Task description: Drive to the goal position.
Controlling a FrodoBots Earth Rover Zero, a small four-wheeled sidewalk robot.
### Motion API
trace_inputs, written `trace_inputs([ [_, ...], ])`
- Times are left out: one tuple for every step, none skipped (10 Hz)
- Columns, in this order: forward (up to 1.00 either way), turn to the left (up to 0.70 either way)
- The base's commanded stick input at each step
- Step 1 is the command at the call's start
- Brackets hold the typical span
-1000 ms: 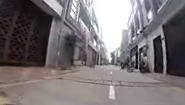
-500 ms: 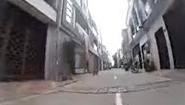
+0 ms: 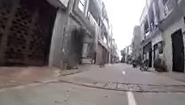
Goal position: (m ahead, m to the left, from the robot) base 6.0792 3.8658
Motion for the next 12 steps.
trace_inputs([
  [0.85, 0.0],
  [0.85, 0.0],
  [0.85, 0.0],
  [0.85, 0.0],
  [0.85, 0.0],
  [0.85, 0.0],
  [0.85, 0.0],
  [0.85, -0.07],
  [0.85, -0.29],
  [0.85, -0.34],
  [0.85, -0.34],
  [0.85, -0.06],
])
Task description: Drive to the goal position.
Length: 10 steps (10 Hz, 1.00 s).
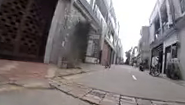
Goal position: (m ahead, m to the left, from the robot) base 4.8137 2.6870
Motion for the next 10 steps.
trace_inputs([
  [0.85, -0.01],
  [0.85, 0.0],
  [0.85, 0.0],
  [0.85, 0.0],
  [0.85, 0.0],
  [0.85, 0.0],
  [0.85, 0.0],
  [0.85, 0.0],
  [0.85, 0.0],
  [0.85, 0.0],
])
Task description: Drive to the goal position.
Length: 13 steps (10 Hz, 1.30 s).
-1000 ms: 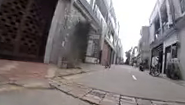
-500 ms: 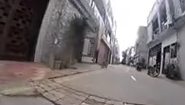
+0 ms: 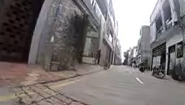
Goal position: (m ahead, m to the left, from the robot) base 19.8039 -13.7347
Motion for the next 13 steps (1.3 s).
trace_inputs([
  [0.85, 0.0],
  [0.85, 0.0],
  [0.85, 0.0],
  [0.85, 0.0],
  [0.7, 0.0],
  [0.7, 0.0],
  [0.7, 0.0],
  [0.61, 0.0],
  [0.5, 0.0],
  [0.5, -0.02],
  [0.5, -0.29],
  [0.5, -0.5],
  [0.5, -0.5],
])
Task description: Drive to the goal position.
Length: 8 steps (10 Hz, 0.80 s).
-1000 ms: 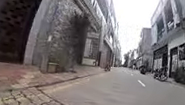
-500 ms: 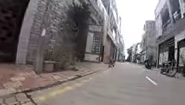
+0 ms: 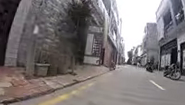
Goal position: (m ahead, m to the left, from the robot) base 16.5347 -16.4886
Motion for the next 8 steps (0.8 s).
trace_inputs([
  [0.5, -0.5],
  [0.5, -0.5],
  [0.5, -0.5],
  [0.5, -0.5],
  [0.5, -0.5],
  [0.5, -0.5],
  [0.5, -0.5],
  [0.5, -0.5],
])
